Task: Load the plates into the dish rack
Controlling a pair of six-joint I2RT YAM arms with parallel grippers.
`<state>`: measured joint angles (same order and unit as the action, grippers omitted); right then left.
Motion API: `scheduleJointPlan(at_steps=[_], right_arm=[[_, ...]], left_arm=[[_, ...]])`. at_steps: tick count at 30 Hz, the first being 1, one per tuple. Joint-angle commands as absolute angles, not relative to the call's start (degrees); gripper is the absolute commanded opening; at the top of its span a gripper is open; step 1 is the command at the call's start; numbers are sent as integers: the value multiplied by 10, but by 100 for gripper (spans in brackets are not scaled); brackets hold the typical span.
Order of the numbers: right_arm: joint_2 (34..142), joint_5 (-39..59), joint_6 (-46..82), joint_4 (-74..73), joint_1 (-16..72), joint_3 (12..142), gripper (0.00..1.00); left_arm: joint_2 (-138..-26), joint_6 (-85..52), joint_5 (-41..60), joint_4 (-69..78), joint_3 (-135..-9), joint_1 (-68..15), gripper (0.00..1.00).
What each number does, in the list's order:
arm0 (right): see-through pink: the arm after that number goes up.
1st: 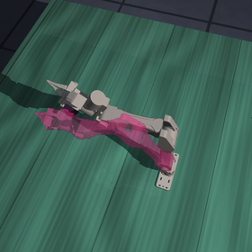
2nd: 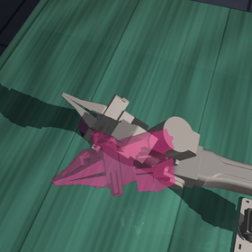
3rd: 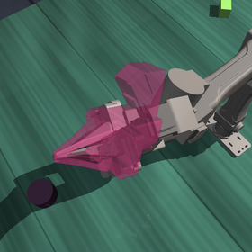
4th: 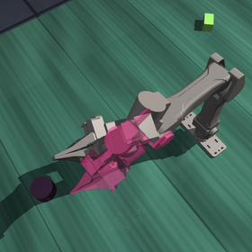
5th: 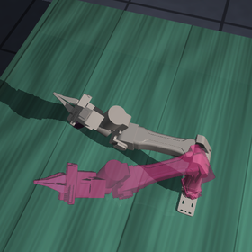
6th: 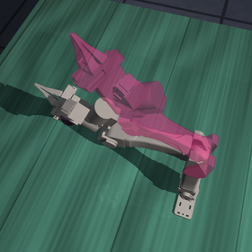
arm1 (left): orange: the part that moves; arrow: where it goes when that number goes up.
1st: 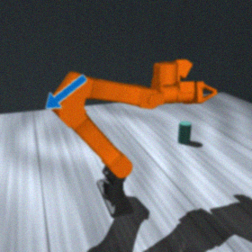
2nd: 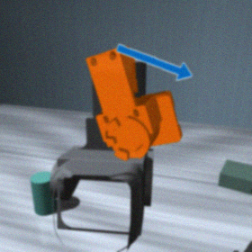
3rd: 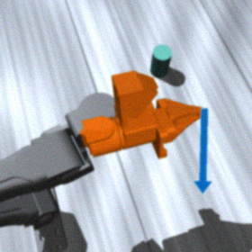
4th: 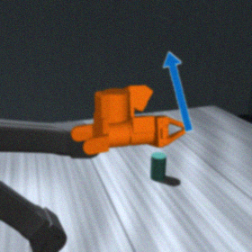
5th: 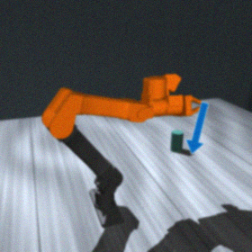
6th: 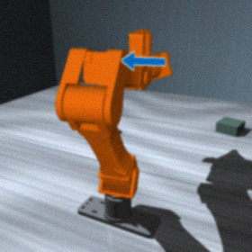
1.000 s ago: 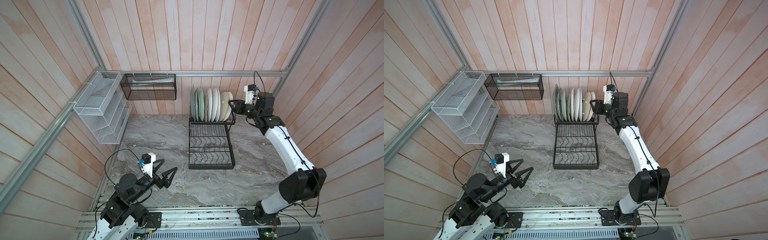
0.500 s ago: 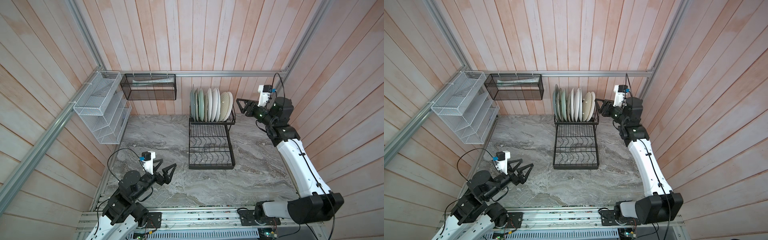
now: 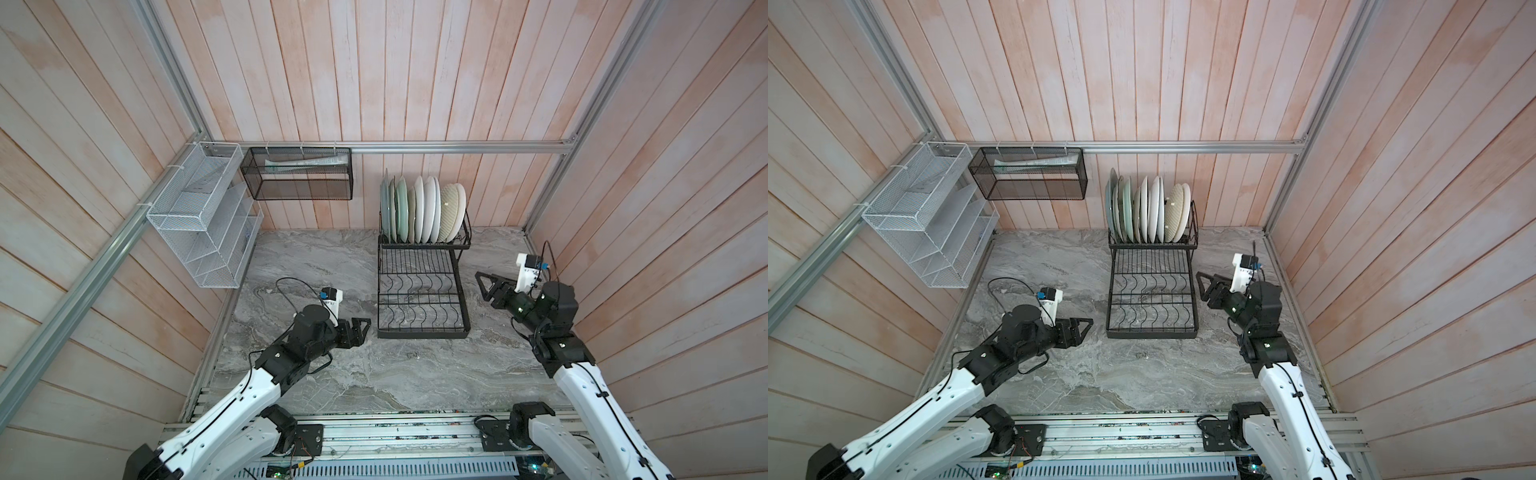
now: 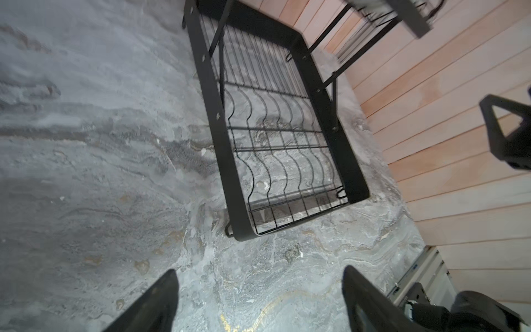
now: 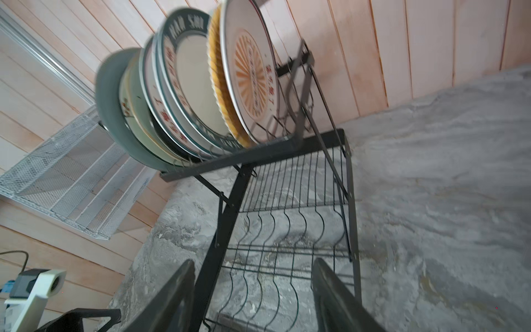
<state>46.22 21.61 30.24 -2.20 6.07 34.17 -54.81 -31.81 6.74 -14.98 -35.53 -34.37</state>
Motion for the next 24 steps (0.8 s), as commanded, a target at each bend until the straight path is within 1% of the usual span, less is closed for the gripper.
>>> scheduleJointPlan(at_steps=[1,5,9,13,20,21,23,24], right_arm=[[459,197,318,-42,59,286,64],[484,189,314,-70,60,239,63],[553,207,293,-86,69,235,57],[610,206,276,-94,91,248,47],[655,155,264,-102,106,258,34],[661,156,263,-104,106,261,32],[667,159,259,-103,107,264,25],[670,159,255,-100,109,267,23]], left_arm=[[-623,-319,19,-128,-412,-362,83],[-712,-320,-22,-126,-462,-383,73],[-790,-330,-73,-141,-511,-394,67],[-852,-338,-95,-148,-546,-397,62],[-922,-345,-113,-150,-580,-398,56],[-931,-347,-114,-151,-584,-399,54],[-944,-348,-115,-149,-588,-399,54],[-949,-350,-117,-147,-590,-399,53]])
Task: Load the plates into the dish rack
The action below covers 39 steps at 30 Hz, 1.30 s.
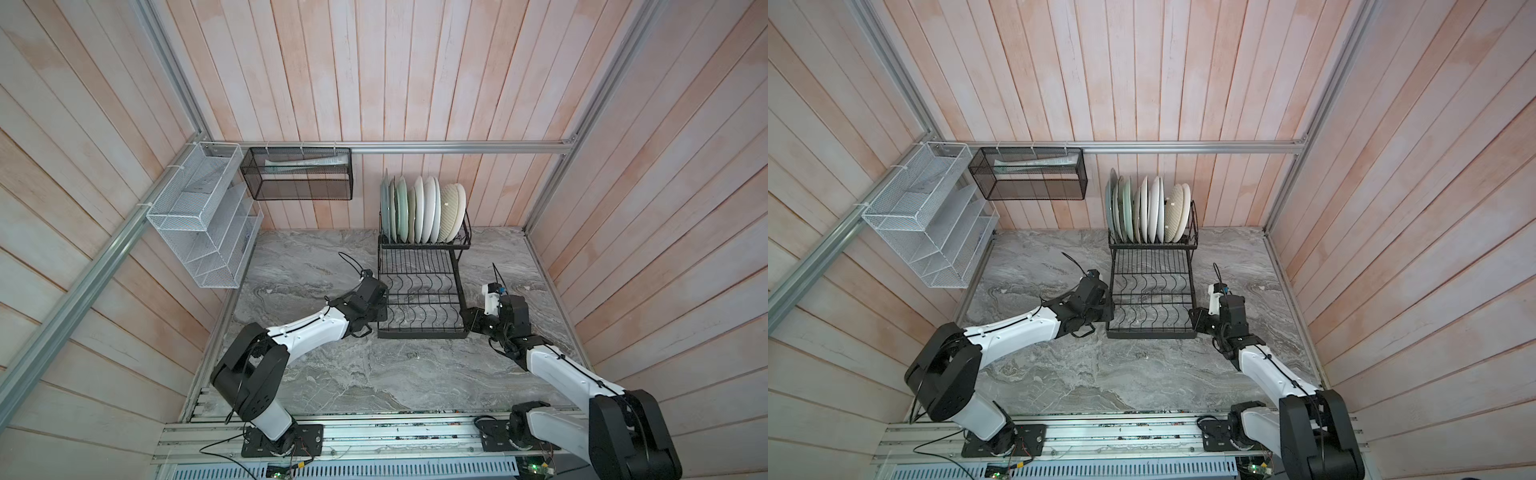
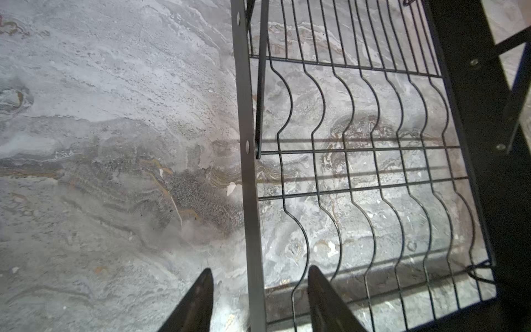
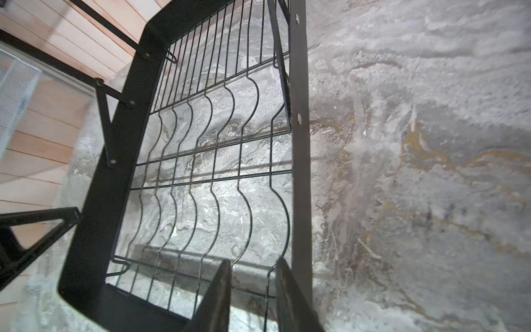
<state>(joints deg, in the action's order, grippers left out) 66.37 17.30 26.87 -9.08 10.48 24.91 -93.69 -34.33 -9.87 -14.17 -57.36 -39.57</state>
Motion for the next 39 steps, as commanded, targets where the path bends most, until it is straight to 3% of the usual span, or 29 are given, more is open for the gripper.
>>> scheduleJointPlan(at_steps=[1,14,22,26,31,39], right_arm=[[670,157,252,-94,109,271,23],[664,101,241,-65,109,278,30],[698,119,242,-79,135,278,25],[702,119,242,-84,146,275,13],[707,122,244,-90,164,274,0],[702,100,277,-105,239,271,0]], left_arm=[[-954,-349,-115,-144,-591,-399,52],[-977,-359,-112,-137,-597,-399,18],[-975,-370,-109,-134,-586,-399,10],[-973,-373,-108,-134,-581,-400,1],[-957,-385,-117,-134,-560,-399,0],[-869,-409,-152,-137,-477,-399,0]])
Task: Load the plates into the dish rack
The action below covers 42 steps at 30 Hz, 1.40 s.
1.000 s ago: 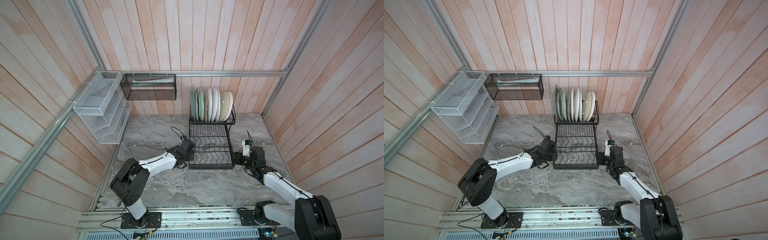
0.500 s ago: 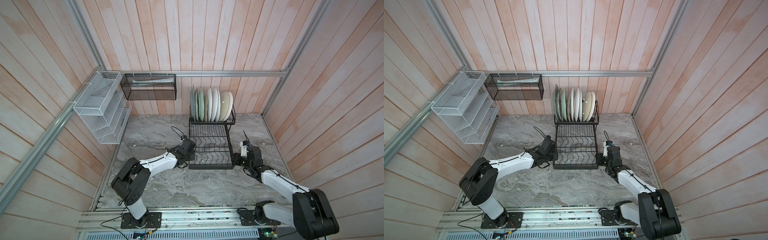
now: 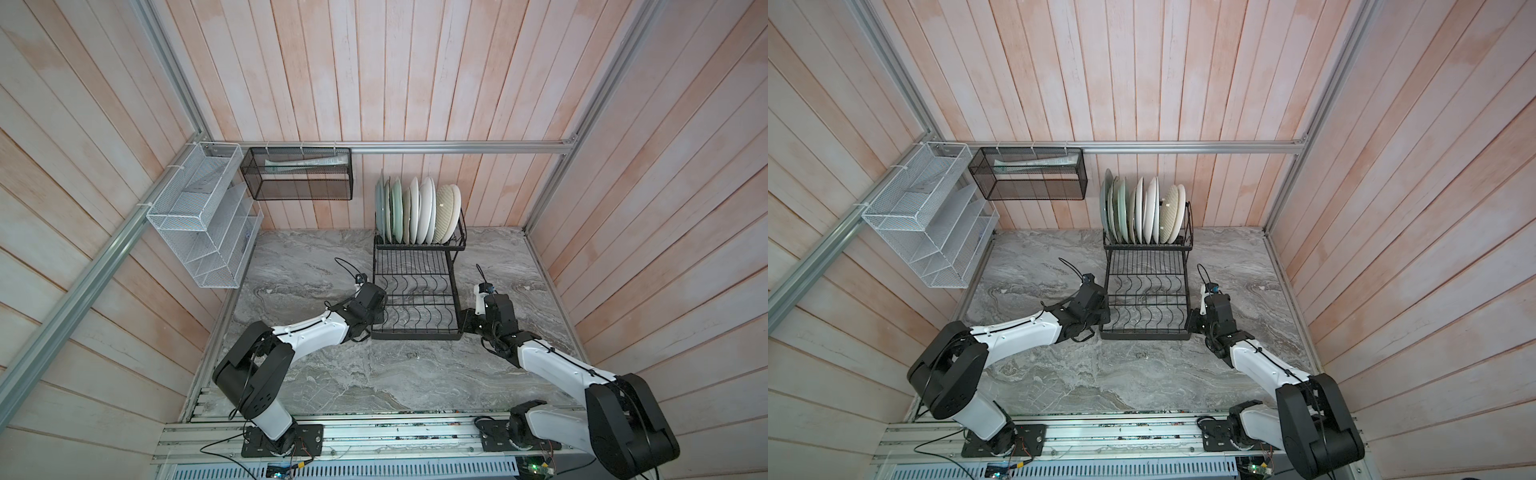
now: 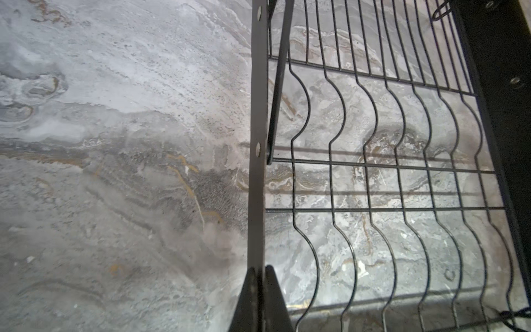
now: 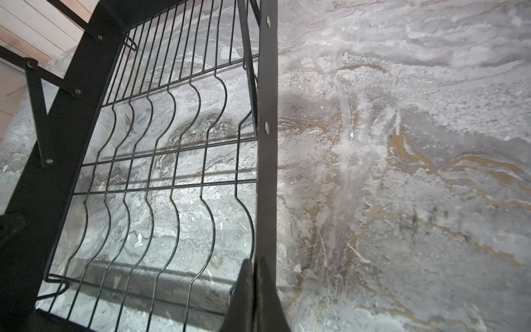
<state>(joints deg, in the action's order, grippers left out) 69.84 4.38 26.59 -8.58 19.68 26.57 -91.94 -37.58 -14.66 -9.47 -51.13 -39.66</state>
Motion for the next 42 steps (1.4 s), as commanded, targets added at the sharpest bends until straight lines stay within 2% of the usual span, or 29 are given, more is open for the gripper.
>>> scheduleJointPlan(at_steps=[1,12,20,26,28,29,30,31,32,33,34,35,38,40,41,42], right_arm=[[701,92,283,-106,256,271,0],[636,10,389,-119,390,232,0],[617,-23,441,-140,414,205,1],[597,-41,450,-144,415,196,18],[589,-46,445,-143,415,200,26],[584,-48,440,-142,415,203,34],[579,-48,430,-139,415,207,42],[574,-49,422,-134,415,211,46],[568,-53,415,-127,415,216,55],[559,-59,410,-119,415,222,85],[551,-67,404,-115,415,224,94],[540,-79,397,-112,415,227,98],[501,-111,361,-88,411,244,98],[478,-128,324,-72,407,261,98],[469,-135,299,-68,404,270,98],[462,-144,279,-63,399,279,98]], left_arm=[[-853,-413,-156,-137,-463,-400,0],[-695,-437,-178,-165,-337,-398,0],[-674,-424,-175,-161,-318,-394,0],[-693,-417,-172,-157,-327,-388,0],[-686,-420,-180,-163,-328,-388,8],[-677,-421,-184,-165,-328,-387,16],[-667,-419,-184,-168,-329,-387,28],[-659,-416,-184,-172,-331,-388,38],[-650,-411,-183,-179,-334,-387,46],[-640,-408,-184,-191,-341,-387,54],[-633,-405,-186,-202,-347,-386,60],[-623,-400,-187,-215,-356,-387,65],[-591,-388,-185,-242,-376,-383,76],[-564,-382,-177,-250,-386,-376,87],[-548,-378,-168,-248,-389,-366,99],[-529,-373,-156,-242,-389,-354,100]])
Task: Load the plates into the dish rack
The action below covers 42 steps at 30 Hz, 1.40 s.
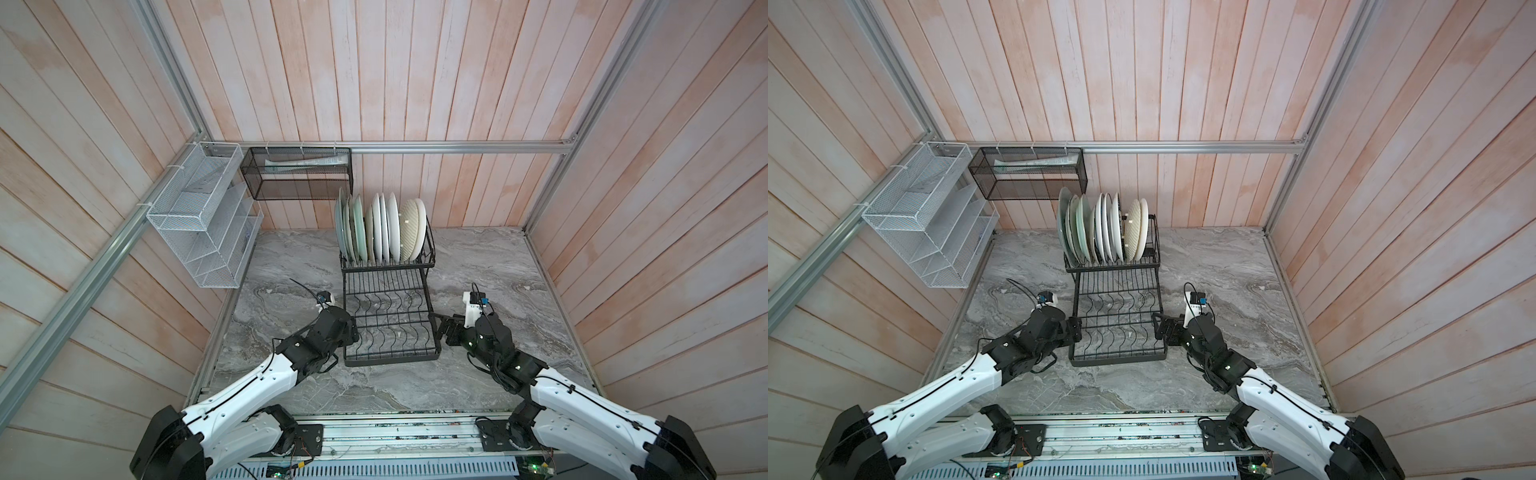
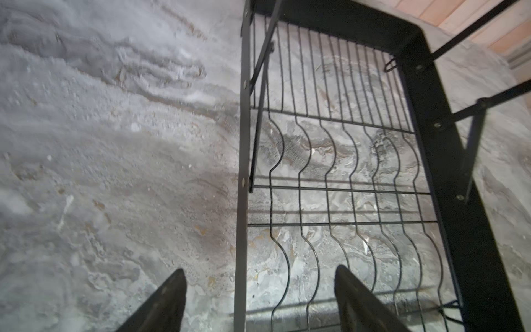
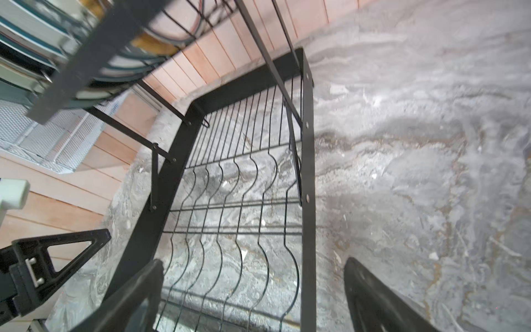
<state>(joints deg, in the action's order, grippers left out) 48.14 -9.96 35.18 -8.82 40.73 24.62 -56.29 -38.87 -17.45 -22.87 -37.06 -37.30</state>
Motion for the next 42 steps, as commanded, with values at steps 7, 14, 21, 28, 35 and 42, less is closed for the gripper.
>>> scheduleJointPlan(at_steps=[7,14,21,28,35,42], right_arm=[[455,-142,225,-79,254,301,98],[456,-27,208,-278,79,193,98],[505,-45,162,-395,21,126,98],[551,-85,112,-458,11,100,98],[606,-111,50,-574,10,46,98],[684,-121,43,-667,10,44,98]], left_arm=[[-432,-391,-167,-182,-364,-226,100],[-411,-351,-346,-31,-264,-182,100],[-424,-224,-466,179,-160,-173,100],[-560,-116,-403,317,-142,-136,100],[-713,-49,-297,558,-102,-100,100],[-748,0,-217,628,-98,-88,100]])
